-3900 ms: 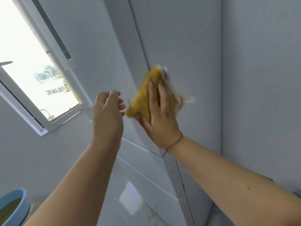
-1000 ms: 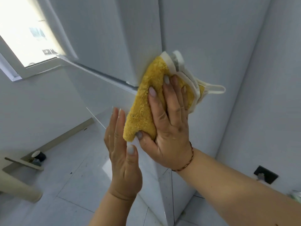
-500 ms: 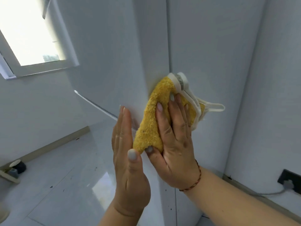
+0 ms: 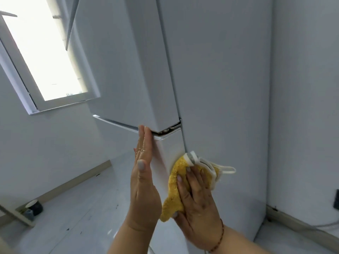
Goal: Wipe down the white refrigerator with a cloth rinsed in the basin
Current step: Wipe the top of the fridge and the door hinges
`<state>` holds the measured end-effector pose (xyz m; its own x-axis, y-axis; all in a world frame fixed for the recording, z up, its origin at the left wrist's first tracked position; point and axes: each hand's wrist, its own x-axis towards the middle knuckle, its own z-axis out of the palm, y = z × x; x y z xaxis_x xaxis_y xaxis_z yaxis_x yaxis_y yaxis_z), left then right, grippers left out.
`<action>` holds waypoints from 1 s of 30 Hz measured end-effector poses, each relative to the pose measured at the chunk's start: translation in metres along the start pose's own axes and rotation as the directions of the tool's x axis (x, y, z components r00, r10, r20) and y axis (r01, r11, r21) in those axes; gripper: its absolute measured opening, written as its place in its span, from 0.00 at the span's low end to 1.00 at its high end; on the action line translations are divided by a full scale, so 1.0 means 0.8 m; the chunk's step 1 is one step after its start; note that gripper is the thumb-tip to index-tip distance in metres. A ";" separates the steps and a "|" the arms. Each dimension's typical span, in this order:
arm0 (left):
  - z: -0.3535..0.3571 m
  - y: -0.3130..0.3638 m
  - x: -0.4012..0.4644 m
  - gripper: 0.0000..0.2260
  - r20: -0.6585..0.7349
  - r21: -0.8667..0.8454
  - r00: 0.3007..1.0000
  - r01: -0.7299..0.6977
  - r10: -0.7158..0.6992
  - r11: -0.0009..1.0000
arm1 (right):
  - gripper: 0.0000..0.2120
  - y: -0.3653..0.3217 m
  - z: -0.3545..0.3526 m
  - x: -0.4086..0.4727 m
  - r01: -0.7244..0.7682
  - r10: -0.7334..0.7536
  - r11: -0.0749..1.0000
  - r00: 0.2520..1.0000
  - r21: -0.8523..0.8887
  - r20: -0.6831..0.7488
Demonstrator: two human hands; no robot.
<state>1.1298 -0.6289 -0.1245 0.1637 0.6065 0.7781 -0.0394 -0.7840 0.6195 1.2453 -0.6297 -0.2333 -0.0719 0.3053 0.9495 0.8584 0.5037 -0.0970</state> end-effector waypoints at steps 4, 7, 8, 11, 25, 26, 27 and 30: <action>-0.003 0.000 0.002 0.33 -0.003 -0.081 0.999 0.031 -0.032 0.996 | 0.32 0.008 -0.019 0.080 0.078 -0.078 0.997 0.997 0.022 0.003; 0.000 0.001 0.002 0.35 -0.036 -0.096 0.999 0.032 -0.035 0.995 | 0.32 0.012 -0.045 0.166 0.130 -0.129 0.991 0.991 0.011 -0.038; 0.002 0.001 0.003 0.32 -0.067 -0.100 0.997 0.040 -0.047 0.994 | 0.33 0.011 -0.052 0.192 0.144 -0.144 0.990 0.988 -0.005 -0.060; 0.004 0.004 0.003 0.28 -0.075 -0.104 0.997 0.023 -0.031 0.994 | 0.34 0.005 -0.063 0.231 0.152 -0.152 0.988 0.983 -0.017 -0.104; -0.008 0.005 0.005 0.28 -0.087 -0.189 0.994 0.050 -0.067 0.981 | 0.36 -0.001 0.014 -0.036 -0.020 0.020 1.000 1.000 0.006 -0.020; -0.008 0.005 0.005 0.28 -0.076 -0.174 0.996 0.033 -0.047 0.984 | 0.35 -0.004 0.021 -0.068 -0.035 0.035 0.999 0.999 -0.004 -0.003; -0.007 0.005 0.005 0.29 -0.060 -0.158 0.998 0.019 -0.029 0.987 | 0.35 -0.005 0.025 -0.092 -0.055 0.055 0.998 0.998 -0.016 0.009; -0.009 0.005 0.006 0.33 -0.034 -0.134 0.999 0.010 -0.015 0.991 | 0.35 -0.006 0.029 -0.110 -0.105 0.105 0.994 0.994 -0.013 0.017</action>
<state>1.1235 -0.6281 -0.1177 0.1307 0.6224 0.7717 -0.1699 -0.7528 0.6360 1.2357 -0.6407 -0.3231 0.0100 0.3702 0.9289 0.8676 0.4586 -0.1921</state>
